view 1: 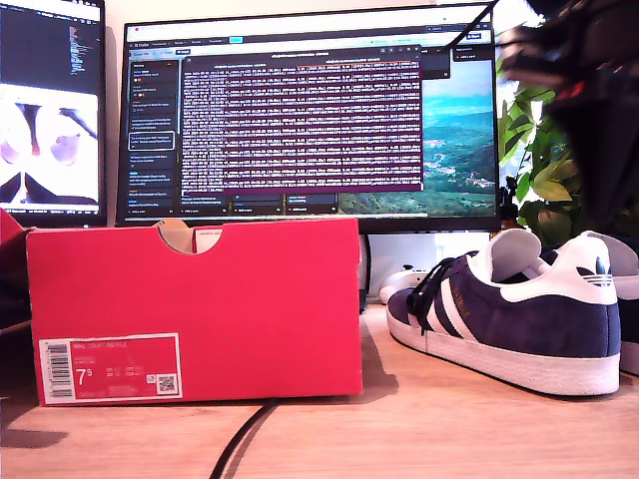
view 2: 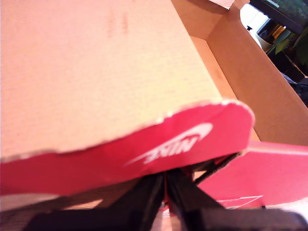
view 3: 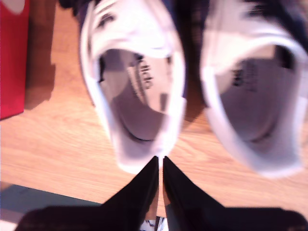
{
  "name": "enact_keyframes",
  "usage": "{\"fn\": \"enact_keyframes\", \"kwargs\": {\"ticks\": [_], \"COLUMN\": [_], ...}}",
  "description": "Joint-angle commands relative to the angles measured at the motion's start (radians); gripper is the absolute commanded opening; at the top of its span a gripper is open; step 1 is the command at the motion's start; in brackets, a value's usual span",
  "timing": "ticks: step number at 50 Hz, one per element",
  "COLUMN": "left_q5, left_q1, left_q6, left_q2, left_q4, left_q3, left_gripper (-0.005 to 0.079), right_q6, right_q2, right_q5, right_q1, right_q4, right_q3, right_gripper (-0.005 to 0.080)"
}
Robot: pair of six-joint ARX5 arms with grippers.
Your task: Pack the blue shoes by picking the first shoe and placing it inside the red shoebox, left side, then picking and rotating the second shoe and placing it in the shoebox
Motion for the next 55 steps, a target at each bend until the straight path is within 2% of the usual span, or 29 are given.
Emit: {"fn": "enact_keyframes", "kwargs": {"ticks": [1, 8, 16, 19, 40, 55], "left_q5": [0.0, -0.002, -0.002, -0.002, -0.002, -0.002], "left_q1": [-0.004, -0.004, -0.004, -0.004, -0.004, -0.004], "left_q6": [-0.001, -0.001, -0.001, -0.001, 0.006, 0.006], "left_q2": [0.0, 0.0, 0.0, 0.0, 0.0, 0.0], "left_q4": [0.009, 0.008, 0.008, 0.009, 0.007, -0.02], "left_q3": [-0.03, -0.03, -0.03, -0.03, -0.03, -0.03], "left_gripper": [-0.0021, -0.0021, -0.0021, -0.0021, -0.0021, -0.0021], "right_q6": [-0.002, -0.003, -0.012, -0.014, -0.046, -0.108], "right_q2": [0.018, 0.05, 0.083, 0.097, 0.213, 0.281], "right_q5": [0.006, 0.006, 0.006, 0.005, 0.005, 0.005], "right_q1": [0.016, 0.04, 0.061, 0.067, 0.119, 0.122], "right_q4": [0.006, 0.015, 0.045, 0.052, 0.083, 0.124], "right_q3": [0.027, 0.048, 0.061, 0.062, 0.066, 0.066], "right_gripper": [-0.0008, 0.0087, 0.0414, 0.0472, 0.0484, 0.048]}}
